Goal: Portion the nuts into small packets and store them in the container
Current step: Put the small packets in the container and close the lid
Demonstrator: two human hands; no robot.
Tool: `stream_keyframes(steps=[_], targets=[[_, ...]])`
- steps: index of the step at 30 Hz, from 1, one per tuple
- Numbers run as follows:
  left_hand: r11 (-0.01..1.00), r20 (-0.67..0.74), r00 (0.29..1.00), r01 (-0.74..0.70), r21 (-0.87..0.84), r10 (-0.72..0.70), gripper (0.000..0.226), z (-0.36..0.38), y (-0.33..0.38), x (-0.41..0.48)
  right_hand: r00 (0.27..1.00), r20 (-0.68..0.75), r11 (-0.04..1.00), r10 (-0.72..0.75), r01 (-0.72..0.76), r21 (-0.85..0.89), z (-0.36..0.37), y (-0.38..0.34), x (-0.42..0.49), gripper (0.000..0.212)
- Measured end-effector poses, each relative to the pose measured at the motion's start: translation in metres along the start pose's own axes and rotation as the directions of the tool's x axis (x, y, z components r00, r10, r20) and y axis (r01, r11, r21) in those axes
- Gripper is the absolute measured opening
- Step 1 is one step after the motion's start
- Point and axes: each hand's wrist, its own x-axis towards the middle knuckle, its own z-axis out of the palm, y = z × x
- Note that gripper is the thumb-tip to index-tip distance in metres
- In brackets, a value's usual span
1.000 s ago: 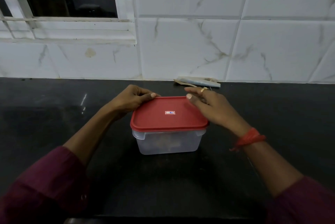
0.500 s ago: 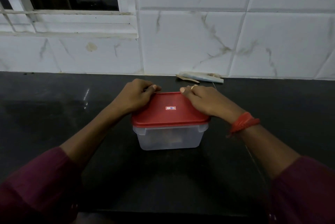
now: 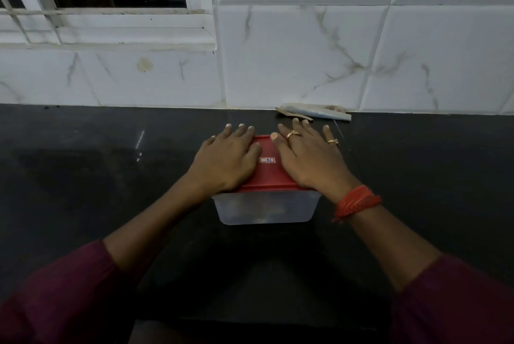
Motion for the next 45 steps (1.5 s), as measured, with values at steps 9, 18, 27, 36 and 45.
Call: stream_keyframes(steps=[9, 18, 27, 36, 45], targets=[[0.983, -0.083, 0.984, -0.149, 0.108, 0.158, 0.056, 0.002, 0.000, -0.003, 0.992, 0.087, 0.993, -0.089, 0.095, -0.071, -0.002, 0.001, 0.009, 0.059], [0.885, -0.357, 0.933, -0.197, -0.422, 0.038, 0.046, 0.003, -0.013, -0.011, 0.914, -0.403, 0.831, 0.041, 0.192, 0.521, -0.002, 0.011, -0.015, 0.035], [0.750, -0.458, 0.875, -0.198, -0.631, -0.155, 0.044, 0.040, -0.042, -0.090, 0.913, -0.400, 0.871, 0.082, 0.129, 0.474, 0.010, 0.036, -0.082, 0.028], [0.832, -0.366, 0.924, -0.112, -0.544, -0.115, 0.055, 0.029, -0.096, 0.024, 0.964, -0.249, 0.951, -0.097, 0.164, 0.263, 0.012, 0.035, 0.017, 0.035], [0.684, -0.256, 0.944, -0.048, -0.727, -0.207, 0.045, 0.030, -0.120, 0.157, 0.991, -0.107, 0.965, -0.080, 0.104, 0.240, 0.028, 0.050, 0.149, 0.046]])
